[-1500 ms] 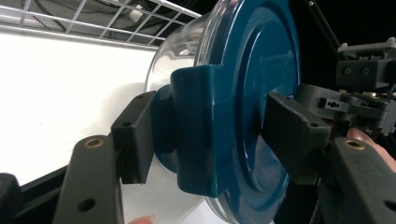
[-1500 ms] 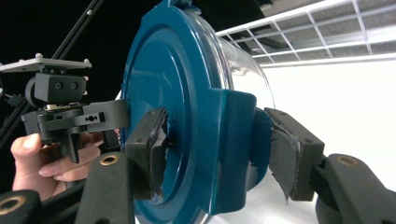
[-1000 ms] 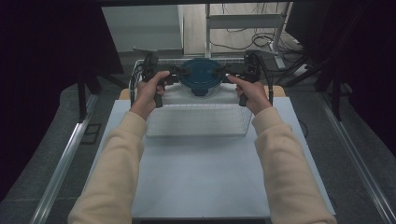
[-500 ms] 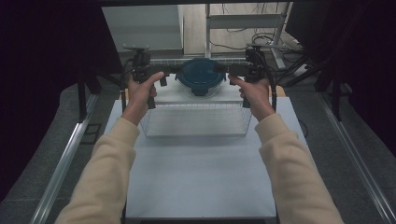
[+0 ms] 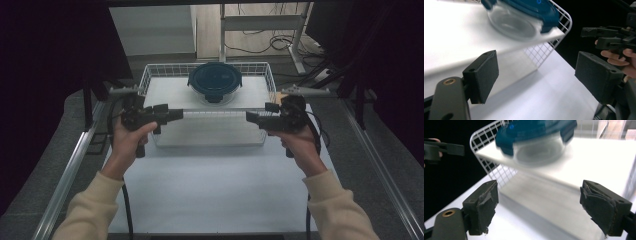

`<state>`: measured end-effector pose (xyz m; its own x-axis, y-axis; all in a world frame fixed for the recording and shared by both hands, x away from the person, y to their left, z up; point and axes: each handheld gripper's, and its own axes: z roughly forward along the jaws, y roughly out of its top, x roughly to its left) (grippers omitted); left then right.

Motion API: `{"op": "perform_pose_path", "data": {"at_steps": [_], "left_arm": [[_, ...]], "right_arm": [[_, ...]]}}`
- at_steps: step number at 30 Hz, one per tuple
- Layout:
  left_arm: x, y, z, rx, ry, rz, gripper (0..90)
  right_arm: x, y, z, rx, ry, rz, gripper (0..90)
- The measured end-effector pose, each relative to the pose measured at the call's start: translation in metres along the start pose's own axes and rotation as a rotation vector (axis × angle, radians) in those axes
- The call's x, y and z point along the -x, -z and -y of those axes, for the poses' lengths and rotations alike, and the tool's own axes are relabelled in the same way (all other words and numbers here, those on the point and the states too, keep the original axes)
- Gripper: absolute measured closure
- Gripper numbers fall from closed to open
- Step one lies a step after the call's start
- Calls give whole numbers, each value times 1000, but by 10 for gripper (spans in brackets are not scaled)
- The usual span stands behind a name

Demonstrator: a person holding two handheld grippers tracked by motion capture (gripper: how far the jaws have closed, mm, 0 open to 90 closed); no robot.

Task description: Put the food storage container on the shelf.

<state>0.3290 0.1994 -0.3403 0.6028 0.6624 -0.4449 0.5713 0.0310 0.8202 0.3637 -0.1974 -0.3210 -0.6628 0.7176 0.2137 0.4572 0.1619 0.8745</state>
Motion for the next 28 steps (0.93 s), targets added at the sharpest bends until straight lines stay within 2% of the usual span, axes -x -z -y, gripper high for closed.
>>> {"op": "perform_pose_path", "data": {"at_steps": [3, 5, 7, 9, 11, 13, 16, 18, 21, 25, 28], "left_arm": [[3, 6, 25, -5, -15, 0, 187], [7, 9, 47, -26, -48, -23, 186], [8, 10, 62, -37, -59, -32, 186], [6, 7, 85, -62, -73, -57, 186], [3, 4, 103, -83, -67, -73, 187], [-3, 0, 123, -114, -51, -87, 186], [-9, -5, 143, -151, -39, -111, 188], [-11, -7, 147, -171, -40, -130, 188], [-10, -6, 146, -156, -43, -135, 189], [-8, -4, 141, -137, -46, -118, 194], [-7, -4, 140, -128, -52, -125, 191]], "right_arm": [[-3, 15, 30, -3, 21, 8, 160], [-4, 22, 48, -11, 43, 16, 162], [-4, 26, 64, -14, 57, 20, 162], [-5, 30, 83, -12, 71, 28, 167], [-5, 30, 99, -12, 73, 25, 173], [-5, 28, 119, -27, 60, -6, 185], [-4, 24, 139, -51, 49, -7, 197], [-2, 20, 148, -77, 57, 11, 197], [-1, 17, 150, -81, 53, 16, 197], [-2, 20, 151, -48, 66, 32, 179], [-1, 24, 153, -24, 52, 48, 178]]}}
